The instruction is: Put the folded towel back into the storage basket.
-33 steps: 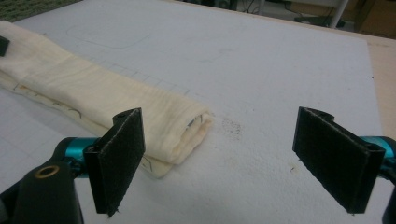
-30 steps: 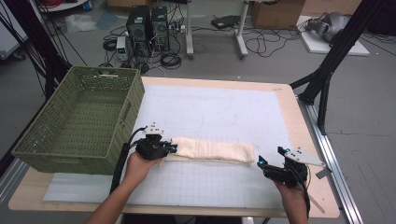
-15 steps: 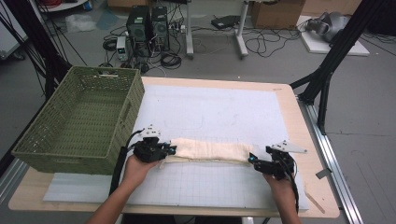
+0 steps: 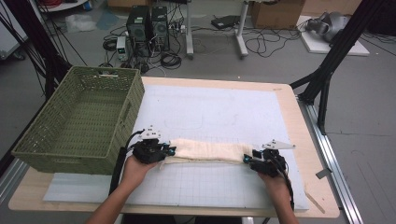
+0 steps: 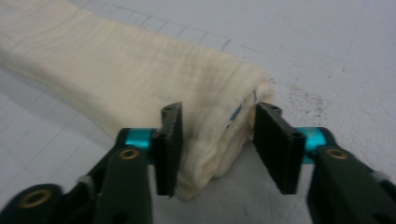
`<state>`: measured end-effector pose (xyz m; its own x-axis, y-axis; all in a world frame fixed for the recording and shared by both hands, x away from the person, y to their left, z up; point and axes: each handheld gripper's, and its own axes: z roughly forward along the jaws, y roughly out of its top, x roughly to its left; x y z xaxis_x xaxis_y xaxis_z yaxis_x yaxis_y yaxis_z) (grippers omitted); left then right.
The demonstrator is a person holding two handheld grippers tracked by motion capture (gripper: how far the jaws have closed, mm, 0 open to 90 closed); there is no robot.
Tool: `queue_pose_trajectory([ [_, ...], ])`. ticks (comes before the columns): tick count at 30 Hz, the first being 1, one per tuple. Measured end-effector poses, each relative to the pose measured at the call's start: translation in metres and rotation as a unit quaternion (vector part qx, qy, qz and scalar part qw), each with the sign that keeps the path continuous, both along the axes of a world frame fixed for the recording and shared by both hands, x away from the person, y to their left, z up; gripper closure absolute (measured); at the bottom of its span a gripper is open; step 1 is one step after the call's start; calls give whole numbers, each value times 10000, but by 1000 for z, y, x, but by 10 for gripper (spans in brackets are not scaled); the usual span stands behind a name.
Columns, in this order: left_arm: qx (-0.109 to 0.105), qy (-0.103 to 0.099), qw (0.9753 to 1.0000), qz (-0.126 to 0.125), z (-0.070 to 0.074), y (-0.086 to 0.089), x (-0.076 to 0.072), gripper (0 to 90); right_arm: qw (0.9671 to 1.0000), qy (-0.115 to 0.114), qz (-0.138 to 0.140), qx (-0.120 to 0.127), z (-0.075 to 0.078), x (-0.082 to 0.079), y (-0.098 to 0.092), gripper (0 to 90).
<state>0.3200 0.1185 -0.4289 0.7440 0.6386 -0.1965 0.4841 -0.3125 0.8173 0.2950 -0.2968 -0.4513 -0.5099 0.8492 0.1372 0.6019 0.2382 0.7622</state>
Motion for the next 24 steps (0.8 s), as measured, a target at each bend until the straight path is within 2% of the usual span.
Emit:
queue_pose_trajectory([
  [2,21,-22,10000,-2,0,1,-1,798,9999,33,139,71,0,-1,2,736],
  [3,29,-40,10000,-8,-1,1,-1,798,9999,40,136,81,0,-2,3,753],
  [9,11,-61,10000,-12,-3,4,-5,800,9997,65,197,156,0,-2,1,774],
  [10,-10,-86,10000,-18,-2,6,-7,800,9996,-23,265,69,1,-2,2,777],
  [12,-37,-95,9999,-4,-2,7,-7,800,9995,-96,310,51,3,-4,2,779],
  [17,-115,-164,9998,8,2,12,-11,800,9988,-306,377,111,9,-7,1,782],
  [18,-147,-215,9997,3,4,13,-13,800,9980,-462,427,115,11,-8,1,783],
  [24,-274,-391,9989,-40,10,17,-22,806,9970,-604,454,166,15,-10,0,788],
])
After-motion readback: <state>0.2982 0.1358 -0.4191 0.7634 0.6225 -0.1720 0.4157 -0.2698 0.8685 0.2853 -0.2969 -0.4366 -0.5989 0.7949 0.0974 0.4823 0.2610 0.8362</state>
